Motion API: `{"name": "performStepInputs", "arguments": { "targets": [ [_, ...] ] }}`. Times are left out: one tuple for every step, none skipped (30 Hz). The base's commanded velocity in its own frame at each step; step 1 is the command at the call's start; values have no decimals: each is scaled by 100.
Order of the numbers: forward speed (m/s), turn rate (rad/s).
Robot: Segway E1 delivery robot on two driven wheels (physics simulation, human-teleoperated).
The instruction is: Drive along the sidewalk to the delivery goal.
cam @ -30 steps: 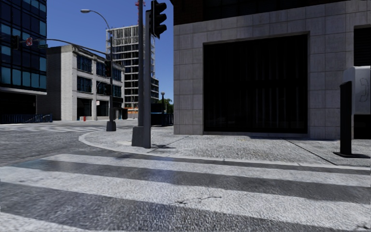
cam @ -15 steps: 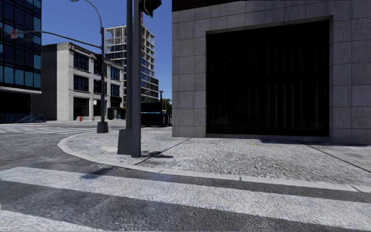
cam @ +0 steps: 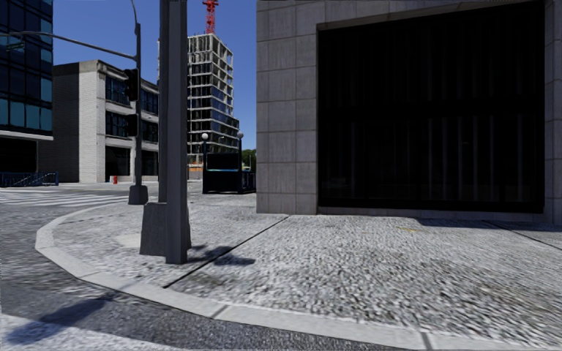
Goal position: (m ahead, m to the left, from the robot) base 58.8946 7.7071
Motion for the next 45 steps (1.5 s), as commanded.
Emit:
{"name": "performStepInputs", "arguments": {
  "targets": [
    [200, 0],
    [200, 0],
    [200, 0],
    [200, 0],
    [200, 0],
    [200, 0],
    [200, 0],
    [200, 0],
    [200, 0],
    [200, 0],
    [200, 0],
    [200, 0],
    [200, 0],
    [200, 0],
    [200, 0],
    [179, 0],
    [179, 0],
    [159, 0],
    [144, 0],
    [144, 0],
    [134, 0],
    [131, 0],
    [129, 0],
    [129, 0],
    [128, 0],
    [127, 0],
    [127, 0],
    [127, 0],
    [127, 0],
    [127, 0],
    [127, 0],
    [127, 0],
    [127, 13],
    [126, 31],
    [126, 31],
    [125, 40],
    [125, 44],
    [125, 46],
    [125, 46],
    [124, 47],
    [124, 49],
    [124, 51],
    [124, 51],
    [124, 56],
    [124, 57]
  ]
}}
